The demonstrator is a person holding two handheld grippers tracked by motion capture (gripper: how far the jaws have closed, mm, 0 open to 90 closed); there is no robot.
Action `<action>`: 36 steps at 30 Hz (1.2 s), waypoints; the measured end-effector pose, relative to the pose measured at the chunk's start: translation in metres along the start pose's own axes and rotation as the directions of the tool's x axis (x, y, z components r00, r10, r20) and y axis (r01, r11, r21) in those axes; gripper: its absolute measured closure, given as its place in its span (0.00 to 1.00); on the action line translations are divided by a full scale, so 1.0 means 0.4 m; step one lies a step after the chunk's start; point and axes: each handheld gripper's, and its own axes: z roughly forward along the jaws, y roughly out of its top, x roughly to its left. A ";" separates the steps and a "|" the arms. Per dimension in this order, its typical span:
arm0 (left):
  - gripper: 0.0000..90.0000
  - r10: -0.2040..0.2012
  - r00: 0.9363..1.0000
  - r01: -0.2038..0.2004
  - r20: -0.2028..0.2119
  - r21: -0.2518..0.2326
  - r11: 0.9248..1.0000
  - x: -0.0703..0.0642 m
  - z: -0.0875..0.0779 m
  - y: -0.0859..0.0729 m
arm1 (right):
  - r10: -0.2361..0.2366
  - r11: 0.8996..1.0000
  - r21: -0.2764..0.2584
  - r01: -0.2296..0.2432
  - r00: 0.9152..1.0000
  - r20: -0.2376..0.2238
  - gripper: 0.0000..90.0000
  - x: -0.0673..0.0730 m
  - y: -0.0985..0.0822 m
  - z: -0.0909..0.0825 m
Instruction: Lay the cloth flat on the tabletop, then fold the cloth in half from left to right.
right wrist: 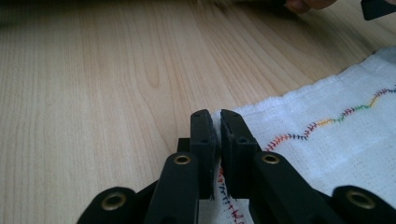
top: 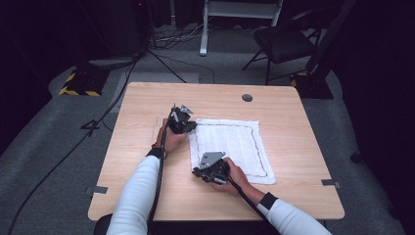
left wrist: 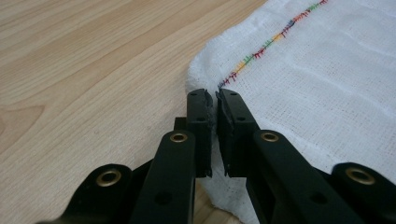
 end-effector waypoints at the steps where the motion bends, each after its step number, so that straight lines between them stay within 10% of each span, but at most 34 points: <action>1: 0.93 -0.001 1.000 0.001 -0.003 -0.006 1.000 0.000 -0.003 -0.001 | -0.002 1.000 0.003 0.002 1.000 -0.003 0.94 0.002 0.001 0.000; 36: 0.94 -0.013 1.000 0.012 -0.008 -0.057 0.998 0.017 -0.091 -0.036 | -0.096 0.994 -0.059 0.095 0.995 -0.015 0.94 0.041 0.055 -0.025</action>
